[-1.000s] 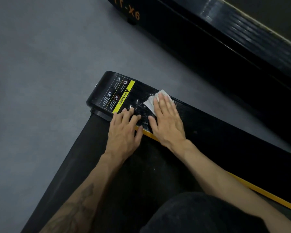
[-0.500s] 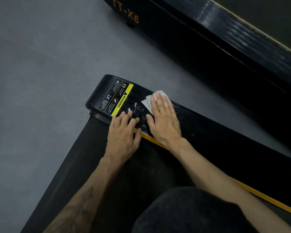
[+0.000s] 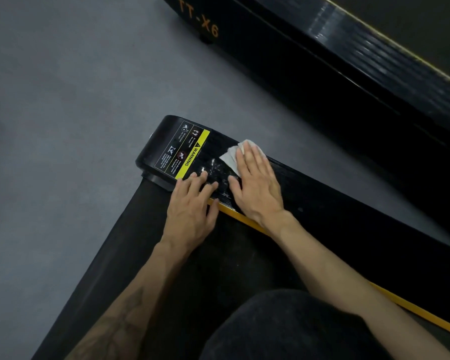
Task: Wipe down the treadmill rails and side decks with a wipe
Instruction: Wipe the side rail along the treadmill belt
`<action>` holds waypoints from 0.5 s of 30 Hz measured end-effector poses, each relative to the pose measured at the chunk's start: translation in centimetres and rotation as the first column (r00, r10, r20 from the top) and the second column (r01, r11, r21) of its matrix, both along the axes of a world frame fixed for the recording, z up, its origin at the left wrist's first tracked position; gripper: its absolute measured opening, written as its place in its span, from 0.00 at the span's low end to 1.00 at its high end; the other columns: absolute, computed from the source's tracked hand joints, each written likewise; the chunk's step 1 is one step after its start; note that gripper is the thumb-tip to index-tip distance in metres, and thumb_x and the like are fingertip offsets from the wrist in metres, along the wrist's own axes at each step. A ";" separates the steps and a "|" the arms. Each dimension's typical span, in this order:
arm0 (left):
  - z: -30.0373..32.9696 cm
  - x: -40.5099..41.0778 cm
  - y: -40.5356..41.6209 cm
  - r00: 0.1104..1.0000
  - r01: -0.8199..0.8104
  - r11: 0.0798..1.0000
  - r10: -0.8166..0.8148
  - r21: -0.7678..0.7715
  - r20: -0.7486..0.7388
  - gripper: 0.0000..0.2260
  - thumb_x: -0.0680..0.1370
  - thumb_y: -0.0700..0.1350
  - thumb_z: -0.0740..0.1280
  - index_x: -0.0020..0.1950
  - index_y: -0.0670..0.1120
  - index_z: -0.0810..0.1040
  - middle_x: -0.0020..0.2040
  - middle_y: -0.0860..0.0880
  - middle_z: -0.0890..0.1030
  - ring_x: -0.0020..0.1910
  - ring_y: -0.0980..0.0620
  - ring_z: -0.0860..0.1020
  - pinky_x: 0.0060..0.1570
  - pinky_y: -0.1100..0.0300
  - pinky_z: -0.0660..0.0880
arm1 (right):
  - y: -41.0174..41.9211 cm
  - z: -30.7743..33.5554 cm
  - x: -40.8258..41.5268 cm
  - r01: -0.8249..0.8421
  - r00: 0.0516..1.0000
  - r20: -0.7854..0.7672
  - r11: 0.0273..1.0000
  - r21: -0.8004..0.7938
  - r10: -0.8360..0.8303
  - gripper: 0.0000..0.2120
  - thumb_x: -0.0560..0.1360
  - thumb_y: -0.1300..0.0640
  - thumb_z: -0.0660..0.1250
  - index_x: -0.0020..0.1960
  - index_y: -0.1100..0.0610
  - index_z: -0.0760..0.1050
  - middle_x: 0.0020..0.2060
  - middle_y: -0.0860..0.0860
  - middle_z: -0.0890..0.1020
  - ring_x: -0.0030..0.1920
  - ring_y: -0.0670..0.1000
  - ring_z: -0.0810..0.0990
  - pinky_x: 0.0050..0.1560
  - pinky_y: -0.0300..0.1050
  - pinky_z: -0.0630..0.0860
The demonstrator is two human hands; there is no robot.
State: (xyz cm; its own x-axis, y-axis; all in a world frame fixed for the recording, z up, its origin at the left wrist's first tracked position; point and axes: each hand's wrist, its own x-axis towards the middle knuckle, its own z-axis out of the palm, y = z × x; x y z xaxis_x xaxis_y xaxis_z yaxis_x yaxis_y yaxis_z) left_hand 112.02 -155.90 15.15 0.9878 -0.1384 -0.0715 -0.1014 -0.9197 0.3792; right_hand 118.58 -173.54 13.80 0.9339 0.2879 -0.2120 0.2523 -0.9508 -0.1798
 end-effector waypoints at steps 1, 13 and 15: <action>0.1 0.1 0.1 1.000 0.000 1.000 0.000 -0.016 0.005 0.19 0.81 0.52 0.66 0.72 0.48 0.76 0.74 0.44 0.73 0.76 0.43 0.67 0.75 0.40 0.65 | 0.2 0.0 -0.2 -0.011 1.000 -0.004 1.000 0.000 0.011 0.35 0.82 0.40 0.42 0.84 0.56 0.42 0.83 0.54 0.42 0.83 0.52 0.39 0.82 0.50 0.39; 0.7 1.0 2.7 0.995 -0.060 0.995 0.065 -0.080 0.070 0.21 0.81 0.45 0.67 0.74 0.42 0.73 0.77 0.41 0.68 0.77 0.43 0.66 0.76 0.46 0.66 | -1.2 0.5 0.2 -0.109 0.994 0.019 0.994 -0.007 0.110 0.34 0.84 0.41 0.46 0.84 0.56 0.45 0.83 0.53 0.45 0.83 0.50 0.41 0.81 0.47 0.37; 0.6 1.3 3.0 0.994 -0.106 0.992 0.107 -0.063 0.007 0.24 0.82 0.48 0.67 0.77 0.43 0.70 0.80 0.42 0.64 0.80 0.43 0.61 0.78 0.48 0.59 | 1.1 0.2 0.5 -0.043 0.999 0.008 0.999 -0.006 0.043 0.35 0.83 0.39 0.42 0.84 0.56 0.42 0.83 0.55 0.42 0.83 0.52 0.39 0.82 0.49 0.37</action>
State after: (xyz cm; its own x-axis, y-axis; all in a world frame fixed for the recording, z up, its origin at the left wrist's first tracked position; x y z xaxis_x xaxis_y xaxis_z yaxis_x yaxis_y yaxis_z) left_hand 113.31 -152.95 15.80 0.9978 -0.0363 -0.0561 -0.0082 -0.9001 0.4356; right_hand 119.04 -172.43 13.96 0.9222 0.3272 -0.2064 0.2948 -0.9398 -0.1726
